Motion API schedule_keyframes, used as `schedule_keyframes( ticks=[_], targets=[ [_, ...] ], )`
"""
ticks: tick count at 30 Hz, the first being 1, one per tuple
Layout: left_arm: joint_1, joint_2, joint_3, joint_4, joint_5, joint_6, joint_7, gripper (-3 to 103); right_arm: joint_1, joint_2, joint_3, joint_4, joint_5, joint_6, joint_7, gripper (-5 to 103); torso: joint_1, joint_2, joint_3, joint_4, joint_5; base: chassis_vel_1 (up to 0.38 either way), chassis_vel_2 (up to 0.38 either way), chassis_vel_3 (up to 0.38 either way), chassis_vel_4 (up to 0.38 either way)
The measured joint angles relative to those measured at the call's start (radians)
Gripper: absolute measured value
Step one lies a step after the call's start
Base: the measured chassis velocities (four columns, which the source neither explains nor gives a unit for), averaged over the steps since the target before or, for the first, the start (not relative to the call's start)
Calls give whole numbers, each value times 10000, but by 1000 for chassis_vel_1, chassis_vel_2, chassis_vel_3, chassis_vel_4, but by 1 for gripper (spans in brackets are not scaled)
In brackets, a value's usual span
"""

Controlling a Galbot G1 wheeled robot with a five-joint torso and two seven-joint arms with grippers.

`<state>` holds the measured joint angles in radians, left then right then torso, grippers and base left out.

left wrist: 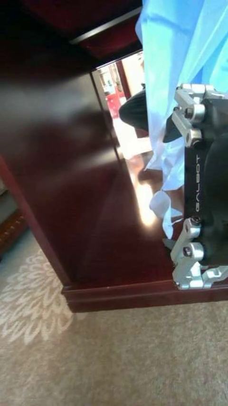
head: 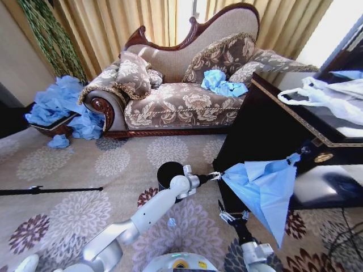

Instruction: Place a garbage bag over the trash bin.

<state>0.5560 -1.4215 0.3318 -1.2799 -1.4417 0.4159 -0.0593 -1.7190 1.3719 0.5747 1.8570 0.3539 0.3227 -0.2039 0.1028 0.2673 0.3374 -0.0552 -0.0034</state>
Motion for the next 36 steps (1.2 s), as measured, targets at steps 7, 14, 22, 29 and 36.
schedule_keyframes(
  ticks=[7, 14, 22, 29, 36],
  targets=[
    [-141, -470, 1, 619, 237, 68, 317, 100, 33, -96, 15, -36, 78, -9, 9, 100, 0, 0, 0, 0, 1, 0, 0, 0, 0],
    [-244, -998, 95, 1255, 655, 39, 461, 86, 16, -129, 5, -69, 93, -12, 22, 100, 0, 0, 0, 0, 1, 0, 0, 0, 0],
    [-179, -1196, 82, 1502, 891, -81, 704, 59, 3, -196, -19, -73, 87, -12, 22, 100, 0, 0, 0, 0, 1, 0, 0, 0, 0],
    [-67, -937, 137, 1108, 1082, -216, 750, 32, 24, -221, -42, -76, 58, -17, 23, 100, -1, 0, 0, -1, 0, 0, 0, 0, 0],
    [161, 104, 118, -29, 1345, -261, 744, 11, 67, -207, -85, -48, 46, -26, 29, 100, -1, 0, 0, 1, -1, 0, 0, 0, 0]
  ],
)
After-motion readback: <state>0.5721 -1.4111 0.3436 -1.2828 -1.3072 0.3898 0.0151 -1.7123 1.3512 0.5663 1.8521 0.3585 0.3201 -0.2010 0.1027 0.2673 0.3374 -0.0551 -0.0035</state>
